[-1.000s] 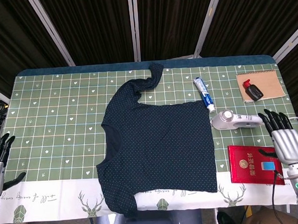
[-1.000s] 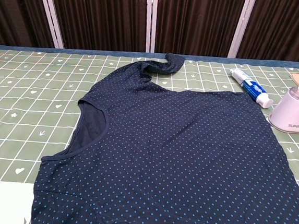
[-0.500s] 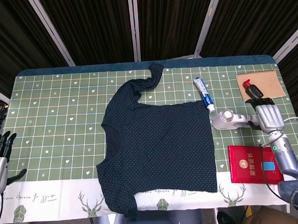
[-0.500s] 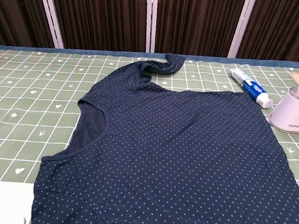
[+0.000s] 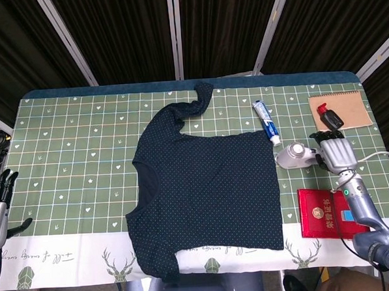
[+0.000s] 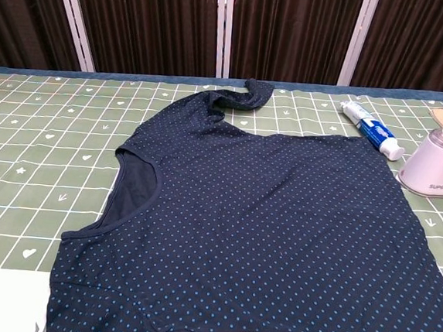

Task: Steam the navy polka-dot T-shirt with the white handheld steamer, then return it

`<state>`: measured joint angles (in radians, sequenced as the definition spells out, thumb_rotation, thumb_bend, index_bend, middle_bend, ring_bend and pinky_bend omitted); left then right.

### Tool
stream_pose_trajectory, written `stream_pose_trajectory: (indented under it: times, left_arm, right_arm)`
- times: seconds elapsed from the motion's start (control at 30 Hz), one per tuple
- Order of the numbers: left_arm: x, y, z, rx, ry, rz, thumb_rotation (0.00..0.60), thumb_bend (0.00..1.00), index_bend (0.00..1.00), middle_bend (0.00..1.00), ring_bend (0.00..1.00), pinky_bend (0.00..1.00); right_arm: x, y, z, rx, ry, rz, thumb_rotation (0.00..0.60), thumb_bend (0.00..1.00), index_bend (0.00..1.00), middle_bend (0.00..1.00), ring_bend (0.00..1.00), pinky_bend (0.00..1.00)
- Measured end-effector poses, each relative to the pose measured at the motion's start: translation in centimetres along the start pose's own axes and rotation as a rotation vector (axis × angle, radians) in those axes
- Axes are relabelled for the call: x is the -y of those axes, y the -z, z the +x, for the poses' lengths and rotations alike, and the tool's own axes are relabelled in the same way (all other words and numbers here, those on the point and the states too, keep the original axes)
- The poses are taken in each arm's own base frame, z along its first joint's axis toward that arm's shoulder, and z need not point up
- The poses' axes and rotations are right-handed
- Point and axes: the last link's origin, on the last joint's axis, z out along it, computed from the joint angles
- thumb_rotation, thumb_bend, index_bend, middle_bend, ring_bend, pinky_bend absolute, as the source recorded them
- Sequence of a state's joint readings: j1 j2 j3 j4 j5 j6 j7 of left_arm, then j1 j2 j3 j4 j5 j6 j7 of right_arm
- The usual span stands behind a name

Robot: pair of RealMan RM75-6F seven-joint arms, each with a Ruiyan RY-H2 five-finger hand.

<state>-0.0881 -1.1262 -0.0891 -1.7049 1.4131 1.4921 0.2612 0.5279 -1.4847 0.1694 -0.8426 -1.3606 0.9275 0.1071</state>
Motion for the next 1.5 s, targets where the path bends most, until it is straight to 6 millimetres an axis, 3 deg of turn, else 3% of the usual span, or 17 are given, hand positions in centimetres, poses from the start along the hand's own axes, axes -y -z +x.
stream_pose_trajectory:
  times: [0.37, 0.83, 0.93, 1.13, 1.27, 1.5]
  left_arm:
    - [0.0, -0.1, -0.1, 0.002, 0.001, 0.001, 0.6, 0.0, 0.0, 0.0, 0.0, 0.0]
    - [0.1, -0.2, -0.1, -0.002, -0.001, 0.008, 0.6, 0.0, 0.0, 0.0, 0.0, 0.0]
    - [0.1, -0.2, -0.1, 0.002, -0.003, 0.01, 0.6, 0.0, 0.0, 0.0, 0.0, 0.0]
    - [0.2, -0.3, -0.3, 0.005, -0.005, 0.014, 0.6, 0.0, 0.0, 0.0, 0.0, 0.0]
    - [0.2, -0.4, -0.4, 0.007, -0.006, 0.014, 0.6, 0.0, 0.0, 0.0, 0.0, 0.0]
    - [0.2, -0.4, -0.4, 0.01, -0.007, 0.013, 0.6, 0.0, 0.0, 0.0, 0.0, 0.0]
  right_arm:
    - [0.0, 0.5, 0.2, -0.001, -0.014, 0.007, 0.6, 0.5, 0.25, 0.28, 0.24, 0.18]
    - [0.0, -1.4, -1.4, 0.06, 0.047, -0.03, 0.6, 0.52, 0.27, 0.29, 0.24, 0.21]
    - [0.1, -1.8, -1.8, 0.074, 0.046, -0.032, 0.6, 0.57, 0.31, 0.33, 0.26, 0.31]
    - [0.2, -2.6, -2.1, 0.087, 0.063, -0.038, 0.6, 0.78, 0.46, 0.49, 0.4, 0.49]
    - [0.1, -3.0, -2.2, 0.084, 0.083, -0.04, 0.6, 0.93, 0.67, 0.58, 0.49, 0.64]
    - [0.5, -3.1, -1.9, 0.046, 0.047, -0.003, 0.6, 1.0, 0.83, 0.66, 0.59, 0.84]
